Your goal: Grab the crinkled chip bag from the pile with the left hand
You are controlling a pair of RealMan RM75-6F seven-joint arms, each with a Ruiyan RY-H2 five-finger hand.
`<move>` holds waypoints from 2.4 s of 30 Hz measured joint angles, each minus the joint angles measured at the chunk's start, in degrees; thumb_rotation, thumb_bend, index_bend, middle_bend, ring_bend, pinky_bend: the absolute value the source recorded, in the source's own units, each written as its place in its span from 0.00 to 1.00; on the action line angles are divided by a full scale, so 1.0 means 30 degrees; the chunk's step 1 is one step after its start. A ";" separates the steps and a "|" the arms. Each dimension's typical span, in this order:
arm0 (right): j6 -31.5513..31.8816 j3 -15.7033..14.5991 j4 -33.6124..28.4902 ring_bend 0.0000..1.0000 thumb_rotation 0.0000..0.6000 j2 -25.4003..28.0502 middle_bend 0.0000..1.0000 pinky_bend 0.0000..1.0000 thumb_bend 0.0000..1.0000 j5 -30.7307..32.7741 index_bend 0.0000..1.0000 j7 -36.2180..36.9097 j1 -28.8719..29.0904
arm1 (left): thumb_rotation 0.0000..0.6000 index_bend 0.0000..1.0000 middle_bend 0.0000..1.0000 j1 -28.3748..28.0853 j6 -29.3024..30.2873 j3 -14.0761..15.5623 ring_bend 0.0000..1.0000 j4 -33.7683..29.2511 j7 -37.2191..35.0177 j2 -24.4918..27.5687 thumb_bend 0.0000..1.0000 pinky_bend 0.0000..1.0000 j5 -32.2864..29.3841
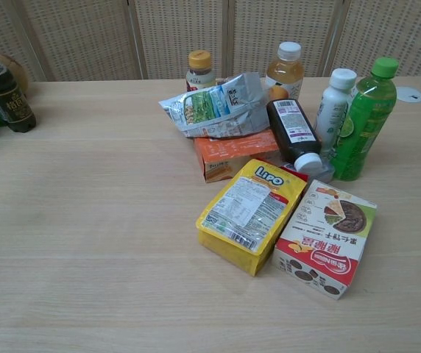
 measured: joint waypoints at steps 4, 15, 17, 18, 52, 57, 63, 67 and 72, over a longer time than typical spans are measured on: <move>-0.0037 -0.0011 -0.0046 0.00 1.00 0.0141 0.00 0.00 0.00 0.0006 0.00 0.0253 0.0009 | 1.00 0.00 0.00 -0.1665 -0.1889 -0.0950 0.00 -0.0581 0.2545 -0.0908 0.00 0.00 -0.0691; -0.0101 0.0115 -0.0116 0.00 1.00 0.0419 0.00 0.00 0.00 0.0303 0.00 0.0822 0.0057 | 1.00 0.00 0.00 -0.6256 -0.6701 -0.3331 0.00 0.0309 0.9517 -0.5312 0.00 0.00 -0.6295; -0.0200 0.0120 -0.0102 0.00 1.00 0.0444 0.00 0.00 0.00 0.0407 0.00 0.0931 0.0087 | 1.00 0.00 0.00 -0.7079 -0.7134 -0.3688 0.00 0.0663 1.0765 -0.6156 0.00 0.00 -0.7310; -0.0232 0.0123 -0.0097 0.00 1.00 0.0460 0.00 0.00 0.00 0.0454 0.00 0.0982 0.0097 | 1.00 0.00 0.00 -0.7408 -0.7270 -0.3819 0.00 0.0813 1.1271 -0.6498 0.00 0.00 -0.7700; -0.0889 0.0931 0.0538 0.00 1.00 0.0955 0.00 0.00 0.00 0.2599 0.00 0.2802 0.0577 | 1.00 0.00 0.00 -1.3888 -0.7725 -0.4196 0.00 1.0943 1.4773 -1.5836 0.00 0.00 -1.3061; -0.0873 0.0915 0.0548 0.00 1.00 0.1002 0.00 0.00 0.00 0.2598 0.00 0.2889 0.0574 | 1.00 0.35 0.34 -1.3638 -0.7044 -0.3861 0.11 1.1593 1.4307 -1.6140 0.00 0.07 -1.2414; -0.0907 0.0854 0.0557 0.00 1.00 0.0940 0.00 0.00 0.00 0.2482 0.00 0.2864 0.0624 | 1.00 0.56 0.56 -1.3336 -0.6816 -0.3455 0.35 1.2954 1.4312 -1.6673 0.00 0.37 -1.2039; -0.0912 0.0856 0.0648 0.00 1.00 0.0896 0.00 0.00 0.00 0.2497 0.00 0.2841 0.0652 | 1.00 0.85 0.87 -1.3273 -0.6364 -0.3334 0.66 1.3579 1.3985 -1.7006 0.00 0.65 -1.1417; -0.0896 0.0853 0.0692 0.00 1.00 0.0914 0.00 0.00 0.00 0.2505 0.00 0.2876 0.0661 | 1.00 0.91 0.94 -1.3166 -0.5712 -0.3224 0.75 1.3761 1.3181 -1.7182 0.00 0.72 -1.0393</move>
